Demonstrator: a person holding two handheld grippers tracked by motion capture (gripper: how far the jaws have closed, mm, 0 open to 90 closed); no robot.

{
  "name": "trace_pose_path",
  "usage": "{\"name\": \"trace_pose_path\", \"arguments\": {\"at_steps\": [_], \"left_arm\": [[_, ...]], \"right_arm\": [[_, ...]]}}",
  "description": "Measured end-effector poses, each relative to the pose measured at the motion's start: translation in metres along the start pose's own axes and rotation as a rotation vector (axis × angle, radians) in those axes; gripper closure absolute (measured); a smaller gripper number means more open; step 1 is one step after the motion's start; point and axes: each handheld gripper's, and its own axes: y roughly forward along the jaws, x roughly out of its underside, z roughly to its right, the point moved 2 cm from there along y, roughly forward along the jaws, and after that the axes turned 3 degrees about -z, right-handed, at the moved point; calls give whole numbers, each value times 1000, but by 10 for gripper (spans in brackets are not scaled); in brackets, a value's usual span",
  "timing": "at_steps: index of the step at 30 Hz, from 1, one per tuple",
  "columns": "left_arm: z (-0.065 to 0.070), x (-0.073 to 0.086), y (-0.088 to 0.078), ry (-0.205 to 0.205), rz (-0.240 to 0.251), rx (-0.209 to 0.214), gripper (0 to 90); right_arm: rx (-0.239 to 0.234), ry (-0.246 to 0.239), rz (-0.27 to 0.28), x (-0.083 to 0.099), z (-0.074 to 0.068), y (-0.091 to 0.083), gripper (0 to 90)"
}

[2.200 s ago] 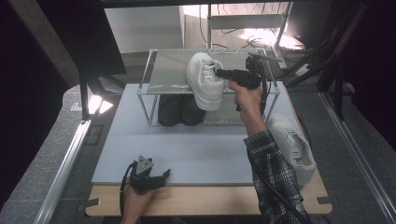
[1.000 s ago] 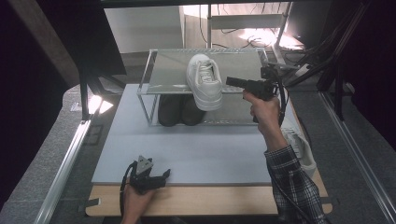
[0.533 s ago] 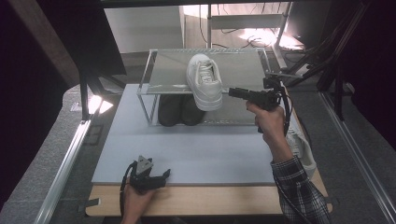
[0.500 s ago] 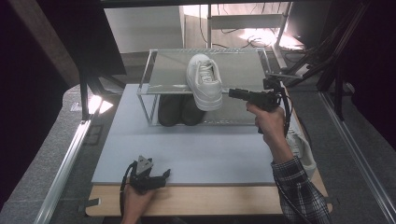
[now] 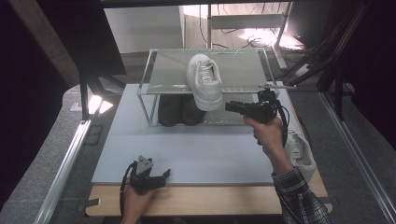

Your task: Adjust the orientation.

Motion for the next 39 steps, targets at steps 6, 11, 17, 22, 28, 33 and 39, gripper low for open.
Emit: {"name": "trace_pose_path", "arguments": {"at_steps": [6,11,17,22,28,33,39], "left_arm": [[0,0,0,0,0,0,127],[0,0,0,0,0,0,127],[0,0,0,0,0,0,127],[0,0,0,-1,0,0,127],[0,0,0,0,-2,0,127],[0,0,0,0,0,0,127],[0,0,0,0,0,0,127]], "right_arm": [[8,-42,-35,9,-10,7,791],[14,-62,-34,12,-15,15,891],[16,-53,-21,13,-16,24,893],[7,-44,-10,13,-15,25,894],[19,-40,-5,12,-15,29,894],[24,-22,6,9,-13,40,894],[28,-16,13,5,-11,50,894]]}}
